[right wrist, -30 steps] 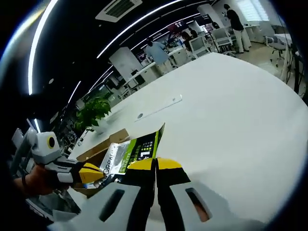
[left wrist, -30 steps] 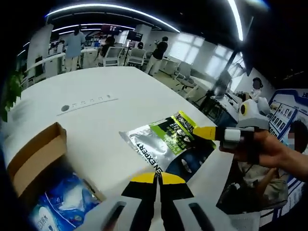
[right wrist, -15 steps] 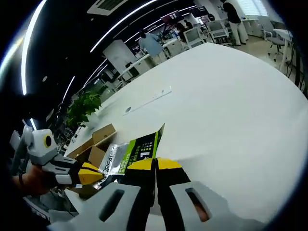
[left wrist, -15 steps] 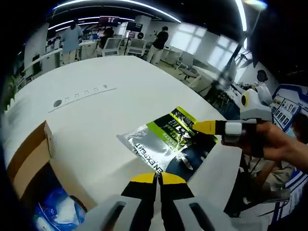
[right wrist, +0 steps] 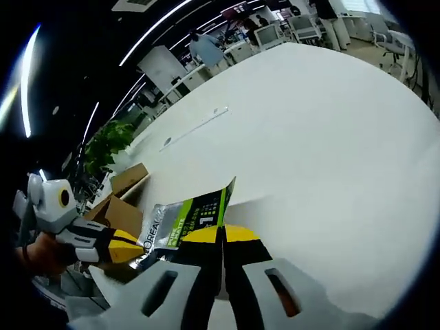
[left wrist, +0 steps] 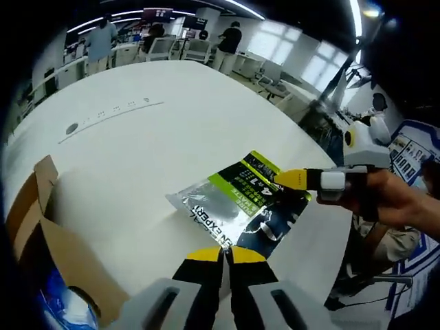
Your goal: Operate the shoe box by opening the lid, removing the specified soft item, and placing it in the target area until the item is outside and the box remains undamaged.
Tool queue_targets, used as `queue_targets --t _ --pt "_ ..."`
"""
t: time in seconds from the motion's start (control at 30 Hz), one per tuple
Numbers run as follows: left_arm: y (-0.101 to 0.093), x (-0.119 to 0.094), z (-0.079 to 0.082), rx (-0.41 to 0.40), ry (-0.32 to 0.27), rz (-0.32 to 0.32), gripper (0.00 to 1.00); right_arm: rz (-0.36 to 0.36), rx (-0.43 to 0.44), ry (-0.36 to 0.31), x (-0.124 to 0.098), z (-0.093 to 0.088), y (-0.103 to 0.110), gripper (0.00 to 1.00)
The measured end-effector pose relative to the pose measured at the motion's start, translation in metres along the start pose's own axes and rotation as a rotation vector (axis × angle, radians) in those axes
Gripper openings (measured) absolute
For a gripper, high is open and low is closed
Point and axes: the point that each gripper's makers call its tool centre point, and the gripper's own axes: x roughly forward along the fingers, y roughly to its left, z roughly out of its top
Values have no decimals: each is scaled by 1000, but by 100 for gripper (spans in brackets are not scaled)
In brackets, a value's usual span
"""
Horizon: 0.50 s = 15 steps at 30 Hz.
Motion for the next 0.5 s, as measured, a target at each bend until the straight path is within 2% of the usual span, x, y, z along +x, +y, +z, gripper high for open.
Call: queue_targets --t 0.27,0.5 --pt "3 13 -18 -3 75 7 3 -18 31 36 11 -16 -10 0" --pt "10 14 -29 15 90 44 6 -21 11 50 12 -19 -10 0"
